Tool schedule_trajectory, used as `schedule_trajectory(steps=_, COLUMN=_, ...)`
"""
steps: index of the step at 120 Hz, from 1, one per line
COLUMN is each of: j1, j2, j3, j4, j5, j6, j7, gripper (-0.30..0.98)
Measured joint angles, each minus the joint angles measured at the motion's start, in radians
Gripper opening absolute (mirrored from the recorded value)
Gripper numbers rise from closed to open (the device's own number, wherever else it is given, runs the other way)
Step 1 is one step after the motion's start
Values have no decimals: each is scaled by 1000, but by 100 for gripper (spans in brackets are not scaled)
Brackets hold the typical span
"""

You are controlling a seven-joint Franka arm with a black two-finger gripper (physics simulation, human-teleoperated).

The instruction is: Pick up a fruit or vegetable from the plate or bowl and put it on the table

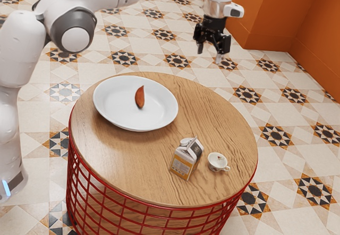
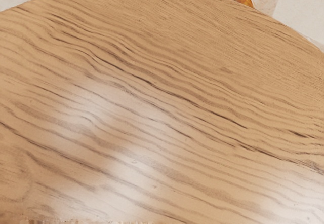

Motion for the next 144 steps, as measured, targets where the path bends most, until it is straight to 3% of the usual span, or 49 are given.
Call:
schedule_trajectory(steps=12, j1=-1, j2=-15, j3=17, j4=-21, j5=-87, j6=-2, j7=-136, gripper=69)
schedule_trajectory(steps=21, j1=-3, j2=-64, j3=23, j4=-71, j5=-118, j6=-24, j7=-235, gripper=69)
schedule_trajectory(steps=30, j1=-7, j2=-95, j3=38, j4=-85, j5=-85, j6=-69, j7=-336, gripper=69)
schedule_trajectory(steps=45, j1=-52, j2=-104, j3=33, j4=-118, j5=56, j6=-118, j7=-496, gripper=69)
schedule_trajectory(steps=57, j1=-141, j2=-102, j3=30, j4=-156, j5=206, j6=-135, j7=-625, gripper=69)
schedule_trajectory(steps=68, j1=-155, j2=-138, j3=29, j4=-210, j5=273, j6=-113, j7=-738, gripper=69)
schedule_trajectory(steps=107, j1=-147, j2=-523, j3=50, j4=-694, j5=322, j6=94, j7=-1075, gripper=69)
schedule_trajectory(steps=144, j1=-147, j2=-601, j3=57, j4=-876, j5=324, j6=242, j7=-1296, gripper=69)
